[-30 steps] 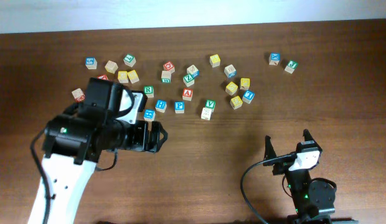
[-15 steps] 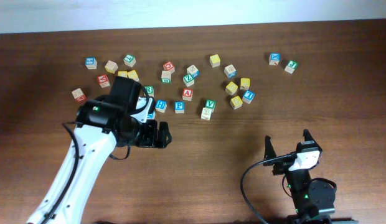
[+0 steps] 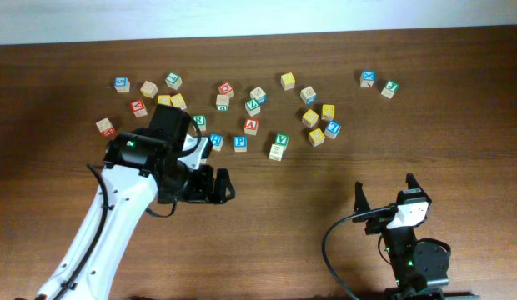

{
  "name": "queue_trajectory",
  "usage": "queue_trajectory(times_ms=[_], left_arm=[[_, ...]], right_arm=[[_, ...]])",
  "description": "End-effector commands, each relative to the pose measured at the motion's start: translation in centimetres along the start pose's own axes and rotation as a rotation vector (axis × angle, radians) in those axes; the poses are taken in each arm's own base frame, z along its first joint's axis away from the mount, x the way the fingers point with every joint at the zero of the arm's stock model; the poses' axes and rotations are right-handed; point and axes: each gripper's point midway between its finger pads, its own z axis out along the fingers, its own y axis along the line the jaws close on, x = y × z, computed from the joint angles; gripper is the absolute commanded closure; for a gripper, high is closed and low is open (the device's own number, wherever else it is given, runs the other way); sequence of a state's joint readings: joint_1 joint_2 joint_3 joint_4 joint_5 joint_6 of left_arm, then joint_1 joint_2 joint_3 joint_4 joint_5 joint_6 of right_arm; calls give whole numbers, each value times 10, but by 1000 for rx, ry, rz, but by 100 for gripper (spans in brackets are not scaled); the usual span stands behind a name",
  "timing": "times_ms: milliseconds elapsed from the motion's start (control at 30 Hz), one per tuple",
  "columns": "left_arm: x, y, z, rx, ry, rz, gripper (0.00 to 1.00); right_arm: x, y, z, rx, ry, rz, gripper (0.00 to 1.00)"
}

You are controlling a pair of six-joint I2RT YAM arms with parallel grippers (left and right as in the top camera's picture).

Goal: Spell out ICRA

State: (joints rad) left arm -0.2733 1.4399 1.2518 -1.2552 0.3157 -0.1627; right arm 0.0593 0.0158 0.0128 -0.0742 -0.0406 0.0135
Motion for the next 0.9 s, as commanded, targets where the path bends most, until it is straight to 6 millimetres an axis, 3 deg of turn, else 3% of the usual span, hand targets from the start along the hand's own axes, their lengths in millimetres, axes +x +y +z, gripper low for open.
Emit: queue_trajectory(times_ms=[0,67,133,200,333,533,733,867], left_arm=[[9,-32,6,103,36,53,1],[11,-48,10,109,34,110,1],[9,-32,16,-75,-6,-40,1],[9,-32,19,-154,-37,-57,1],[13,-54,25,-140,-48,3,1],[19,-59,46,-171,10,-32,1],[8,-43,66,-269,16,-37,1],[-22,-54,70,-233,-105,-20,1]], right_arm=[[3,-3,0,16,3,-6,2],[3,-3,0,16,3,-6,2],[3,-3,0,16,3,-6,2],[3,-3,0,16,3,-6,2],[3,-3,0,16,3,-6,2],[3,-3,0,16,3,-6,2],[3,-3,0,16,3,-6,2],[3,-3,0,16,3,-6,2]])
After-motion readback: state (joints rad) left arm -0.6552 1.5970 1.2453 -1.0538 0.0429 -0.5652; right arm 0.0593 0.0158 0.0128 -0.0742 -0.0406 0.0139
